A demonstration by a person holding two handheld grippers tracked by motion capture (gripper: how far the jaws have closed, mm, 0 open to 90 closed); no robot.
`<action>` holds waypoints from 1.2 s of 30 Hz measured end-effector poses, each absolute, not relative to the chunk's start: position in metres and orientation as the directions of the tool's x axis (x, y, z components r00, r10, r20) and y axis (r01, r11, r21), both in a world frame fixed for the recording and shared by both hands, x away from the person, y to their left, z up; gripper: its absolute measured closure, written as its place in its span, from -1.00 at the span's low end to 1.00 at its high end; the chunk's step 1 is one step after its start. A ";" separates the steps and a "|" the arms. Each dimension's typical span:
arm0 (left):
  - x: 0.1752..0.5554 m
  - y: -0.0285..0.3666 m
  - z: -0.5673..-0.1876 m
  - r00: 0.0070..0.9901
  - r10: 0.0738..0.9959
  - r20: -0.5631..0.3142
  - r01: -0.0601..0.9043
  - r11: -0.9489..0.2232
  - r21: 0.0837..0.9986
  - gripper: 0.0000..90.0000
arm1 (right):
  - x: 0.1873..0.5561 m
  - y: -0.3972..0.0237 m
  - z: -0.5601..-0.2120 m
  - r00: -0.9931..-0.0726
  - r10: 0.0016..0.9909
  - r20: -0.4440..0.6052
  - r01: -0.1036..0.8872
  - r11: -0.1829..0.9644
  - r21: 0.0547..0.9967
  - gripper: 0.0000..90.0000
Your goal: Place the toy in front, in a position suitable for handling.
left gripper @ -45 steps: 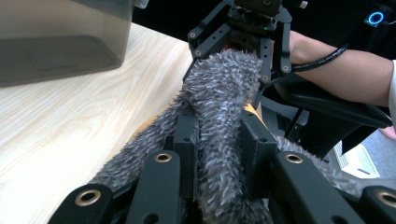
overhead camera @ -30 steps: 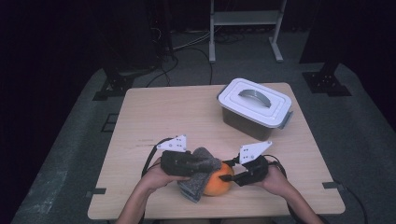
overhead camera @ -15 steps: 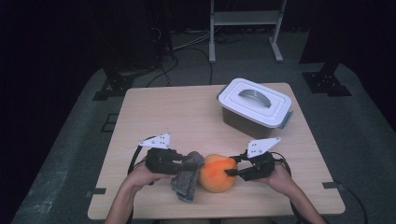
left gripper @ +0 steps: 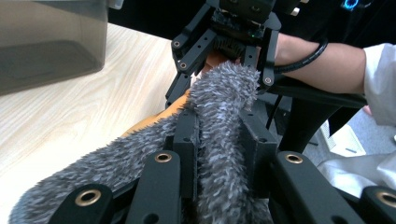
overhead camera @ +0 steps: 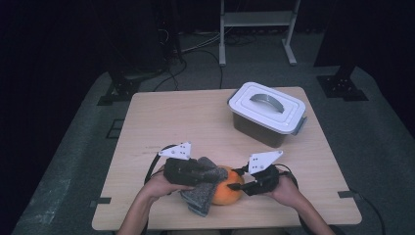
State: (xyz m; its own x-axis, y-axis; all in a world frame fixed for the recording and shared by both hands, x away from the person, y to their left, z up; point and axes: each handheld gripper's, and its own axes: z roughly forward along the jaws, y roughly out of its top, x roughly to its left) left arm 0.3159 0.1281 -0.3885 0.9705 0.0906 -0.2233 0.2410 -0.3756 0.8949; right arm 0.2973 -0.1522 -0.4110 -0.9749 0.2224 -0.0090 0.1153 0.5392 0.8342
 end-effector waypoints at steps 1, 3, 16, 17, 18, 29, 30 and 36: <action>0.317 0.130 -0.389 0.969 0.096 -0.226 0.245 -0.374 0.894 0.58 | 0.298 -0.153 -0.411 -0.974 0.226 -0.004 0.121 0.535 0.836 0.19; 0.318 0.131 -0.389 0.968 0.102 -0.230 0.251 -0.372 0.894 0.58 | 0.298 -0.153 -0.411 -0.973 0.233 0.003 0.129 0.529 0.839 0.19; 0.315 0.120 -0.386 0.973 0.128 -0.190 0.226 -0.410 0.883 0.58 | 0.286 -0.136 -0.411 -0.983 0.174 -0.057 0.052 0.563 0.825 0.22; 0.316 0.122 -0.386 0.973 0.129 -0.189 0.226 -0.410 0.884 0.58 | 0.288 -0.137 -0.411 -0.983 0.176 -0.055 0.055 0.560 0.827 0.22; 0.317 0.123 -0.387 0.972 0.130 -0.193 0.230 -0.407 0.884 0.58 | 0.289 -0.139 -0.411 -0.983 0.177 -0.052 0.057 0.559 0.827 0.22; 0.320 0.139 -0.390 0.962 0.141 -0.235 0.271 -0.357 0.894 0.58 | 0.306 -0.168 -0.414 -0.973 0.231 0.030 0.147 0.510 0.848 0.22; 0.320 0.139 -0.390 0.962 0.138 -0.238 0.272 -0.352 0.895 0.58 | 0.307 -0.171 -0.415 -0.971 0.236 0.035 0.154 0.508 0.847 0.21; 0.320 0.130 -0.396 0.960 0.119 -0.255 0.281 -0.364 0.888 0.58 | 0.306 -0.170 -0.411 -0.975 0.218 0.049 0.160 0.530 0.832 0.01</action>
